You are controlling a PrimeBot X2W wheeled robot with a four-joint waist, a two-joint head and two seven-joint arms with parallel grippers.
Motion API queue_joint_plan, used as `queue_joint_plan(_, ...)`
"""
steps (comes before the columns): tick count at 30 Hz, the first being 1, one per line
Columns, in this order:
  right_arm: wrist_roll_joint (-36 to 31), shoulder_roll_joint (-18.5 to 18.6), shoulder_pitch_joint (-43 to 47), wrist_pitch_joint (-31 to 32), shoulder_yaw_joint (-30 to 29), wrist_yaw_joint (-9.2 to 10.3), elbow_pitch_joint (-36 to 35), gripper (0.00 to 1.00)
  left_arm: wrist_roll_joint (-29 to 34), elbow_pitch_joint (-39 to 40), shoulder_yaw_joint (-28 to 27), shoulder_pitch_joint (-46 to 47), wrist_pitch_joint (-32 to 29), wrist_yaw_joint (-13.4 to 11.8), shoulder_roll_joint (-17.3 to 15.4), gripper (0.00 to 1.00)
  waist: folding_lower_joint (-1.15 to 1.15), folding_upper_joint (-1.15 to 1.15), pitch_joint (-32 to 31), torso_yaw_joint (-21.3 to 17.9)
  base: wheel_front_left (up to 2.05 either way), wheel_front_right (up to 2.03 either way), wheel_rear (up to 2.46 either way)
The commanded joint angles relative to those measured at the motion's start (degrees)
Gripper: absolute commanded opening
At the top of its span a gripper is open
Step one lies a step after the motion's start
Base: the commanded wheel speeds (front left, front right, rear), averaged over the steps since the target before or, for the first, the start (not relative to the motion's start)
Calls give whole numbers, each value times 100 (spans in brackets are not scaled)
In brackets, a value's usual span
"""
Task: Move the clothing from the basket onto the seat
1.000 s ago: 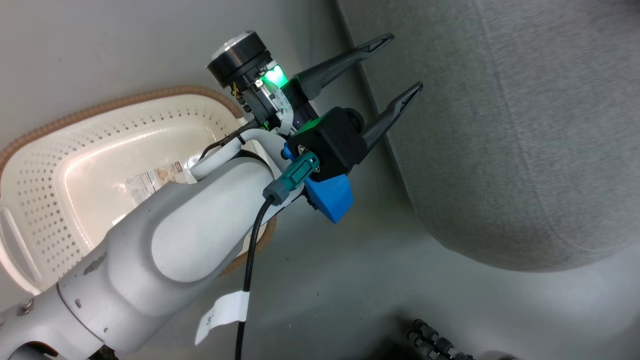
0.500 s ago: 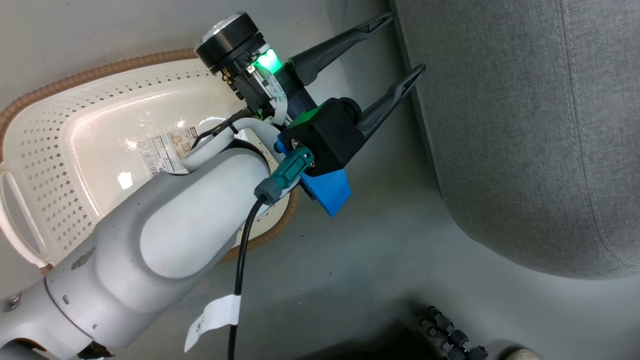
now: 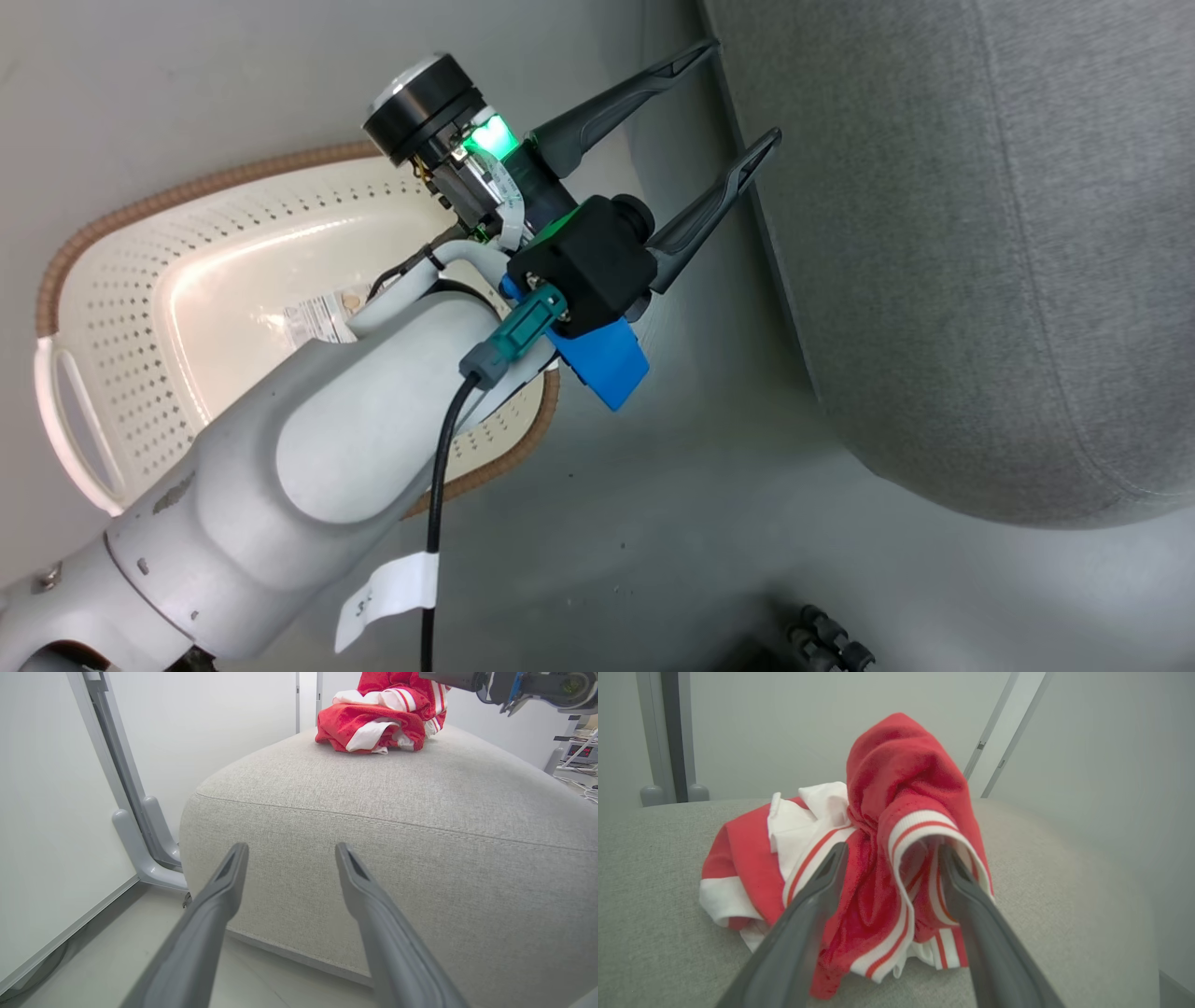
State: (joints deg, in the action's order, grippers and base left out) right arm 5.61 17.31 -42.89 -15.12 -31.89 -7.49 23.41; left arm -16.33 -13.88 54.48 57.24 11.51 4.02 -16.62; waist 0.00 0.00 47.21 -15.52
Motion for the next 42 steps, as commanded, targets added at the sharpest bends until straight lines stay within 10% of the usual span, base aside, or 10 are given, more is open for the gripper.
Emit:
queue_joint_plan(1,-28,-73,270,-5,-51,-1,-81,100,-51,-50,-42,-82,79,-53,22,100,0,0,-266,-16,0,0,0)
queue_joint_plan(12,63,-464,1670,-6,28,-1,-1044,100,-470,-332,-540,-843,372,-344,239,100,0,0,-1520,178,0,0,0)
queue_joint_plan(25,0,-441,2248,-5,1560,-1,-1637,100,-190,142,-2342,-2348,374,-597,498,100,0,0,-2706,803,0,0,0)
queue_joint_plan(42,2,-742,2647,-5,2978,-1,-1620,100,282,276,-4503,-3927,374,-404,1019,100,0,0,-3918,1302,0,0,0)
